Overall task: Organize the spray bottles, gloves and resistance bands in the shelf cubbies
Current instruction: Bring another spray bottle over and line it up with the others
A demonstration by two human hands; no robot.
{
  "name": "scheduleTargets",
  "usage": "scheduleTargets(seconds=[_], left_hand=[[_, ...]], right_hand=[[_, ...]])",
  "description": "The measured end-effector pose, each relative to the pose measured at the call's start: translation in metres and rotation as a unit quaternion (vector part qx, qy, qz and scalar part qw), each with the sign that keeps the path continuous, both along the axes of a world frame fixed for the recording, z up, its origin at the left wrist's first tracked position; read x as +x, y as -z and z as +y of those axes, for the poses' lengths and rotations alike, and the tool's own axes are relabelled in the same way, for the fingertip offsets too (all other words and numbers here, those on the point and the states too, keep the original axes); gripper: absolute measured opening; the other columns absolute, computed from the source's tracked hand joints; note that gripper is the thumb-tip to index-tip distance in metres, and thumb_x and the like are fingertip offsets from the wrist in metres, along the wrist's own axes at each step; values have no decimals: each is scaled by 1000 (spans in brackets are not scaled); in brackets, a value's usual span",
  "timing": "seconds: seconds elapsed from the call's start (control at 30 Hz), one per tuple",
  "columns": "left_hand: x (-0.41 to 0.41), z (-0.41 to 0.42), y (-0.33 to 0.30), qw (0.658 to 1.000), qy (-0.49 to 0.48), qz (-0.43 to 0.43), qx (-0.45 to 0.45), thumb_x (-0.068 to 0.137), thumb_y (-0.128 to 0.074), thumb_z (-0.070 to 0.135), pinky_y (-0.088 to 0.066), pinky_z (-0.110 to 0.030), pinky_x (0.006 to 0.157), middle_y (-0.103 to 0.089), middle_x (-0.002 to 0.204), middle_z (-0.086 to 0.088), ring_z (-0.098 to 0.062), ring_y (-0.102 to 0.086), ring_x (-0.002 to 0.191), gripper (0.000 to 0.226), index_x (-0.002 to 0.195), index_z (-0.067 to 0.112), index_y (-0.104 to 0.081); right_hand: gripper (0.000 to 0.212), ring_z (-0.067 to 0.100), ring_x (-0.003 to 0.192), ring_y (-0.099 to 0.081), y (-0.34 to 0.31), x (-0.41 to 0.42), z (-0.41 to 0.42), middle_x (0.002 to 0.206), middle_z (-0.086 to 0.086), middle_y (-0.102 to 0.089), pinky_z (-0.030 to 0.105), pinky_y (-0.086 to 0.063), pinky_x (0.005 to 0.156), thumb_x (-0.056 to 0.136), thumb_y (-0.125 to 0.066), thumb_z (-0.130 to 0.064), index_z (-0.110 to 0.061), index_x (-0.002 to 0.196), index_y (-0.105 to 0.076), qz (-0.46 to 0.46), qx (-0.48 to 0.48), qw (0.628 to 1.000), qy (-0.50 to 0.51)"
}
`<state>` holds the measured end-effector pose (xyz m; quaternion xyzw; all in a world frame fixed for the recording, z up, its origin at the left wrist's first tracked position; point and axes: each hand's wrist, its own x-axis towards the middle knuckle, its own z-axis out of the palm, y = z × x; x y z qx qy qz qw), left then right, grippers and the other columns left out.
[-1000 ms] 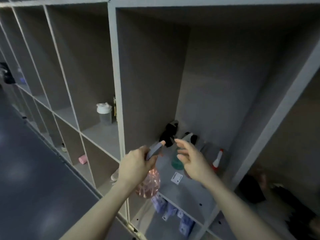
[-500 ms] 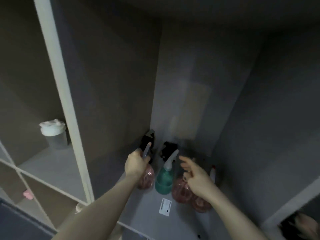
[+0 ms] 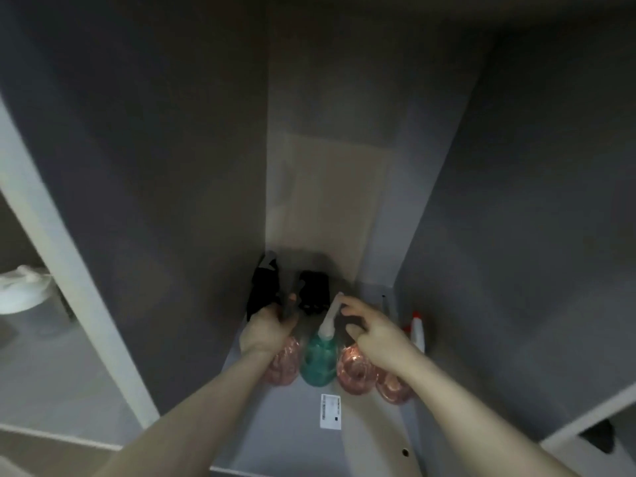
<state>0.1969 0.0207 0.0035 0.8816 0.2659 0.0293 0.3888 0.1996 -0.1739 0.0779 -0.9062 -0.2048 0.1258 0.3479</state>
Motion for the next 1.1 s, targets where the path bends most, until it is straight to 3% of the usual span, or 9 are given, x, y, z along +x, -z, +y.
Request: scheduleTargets(seconds=[0.07,0.23,0.4,0.5,0.63,0.83,0.97,1.03,1.1], left_hand=[[5,17,-1,1000,3,12,-29,87,-33,68,-47,-33,82,-70,89,-11,-28,-65,90,63,79,17,-69],[29,64,12,998,-19,-45,-33,93,-49,27,-42,-33,99,-55,135,-12,-30,-53,122,44,135,18,-49],[63,79,22,992,86,-94,-24,89,-58,6,-22,-27,113,-26,154,-11,-24,-28,142,73,150,19,-20],[87,88,37,979,170,-87,68,87,-61,5,-5,-20,116,3,161,-4,-18,0,148,88,151,18,-3],[104,94,71,955,227,-12,190,85,-63,7,-1,-22,117,27,155,-6,-20,17,146,97,150,16,8],[121,95,107,944,242,39,220,77,-74,29,-3,-28,120,32,154,-4,-18,18,146,115,149,15,15],[137,92,118,960,216,18,177,79,-71,41,-24,-39,117,33,154,-2,-22,4,148,115,149,19,17],[143,90,125,952,212,50,217,79,-67,49,-31,-42,112,26,157,-5,-28,-10,147,112,148,24,18],[141,87,126,939,210,92,256,80,-59,58,-31,-41,110,2,161,-8,-31,-17,143,107,149,24,16]], right_hand=[[48,16,126,-48,-1,9,11,137,0,-52,19,-37,96,96,-42,-9,-29,138,-41,-5,30,999,10],[48,18,123,-50,-1,62,49,134,4,-52,18,-36,91,96,-43,-10,-29,140,-39,3,37,999,16],[54,22,134,-39,-3,120,82,150,11,-36,20,-32,103,98,-41,-9,-20,148,-25,62,-141,984,-91],[54,21,139,-32,6,150,92,155,7,-27,21,-27,108,98,-41,-8,-18,148,-23,58,-247,957,-137],[53,21,142,-27,35,183,93,155,6,-26,25,-25,112,97,-42,-9,-20,147,-28,70,-307,934,-171],[53,21,138,-33,88,215,94,153,5,-30,29,-30,113,94,-45,-12,-27,144,-34,68,-369,900,-223],[47,21,136,-35,114,222,96,153,3,-32,28,-31,111,96,-45,-15,-29,141,-41,59,-385,887,-247],[45,23,139,-30,119,224,97,155,5,-26,28,-28,113,97,-43,-15,-28,140,-42,58,-400,876,-263],[43,25,140,-28,121,228,99,156,6,-21,28,-28,113,98,-42,-16,-29,139,-45,50,-418,867,-268]])
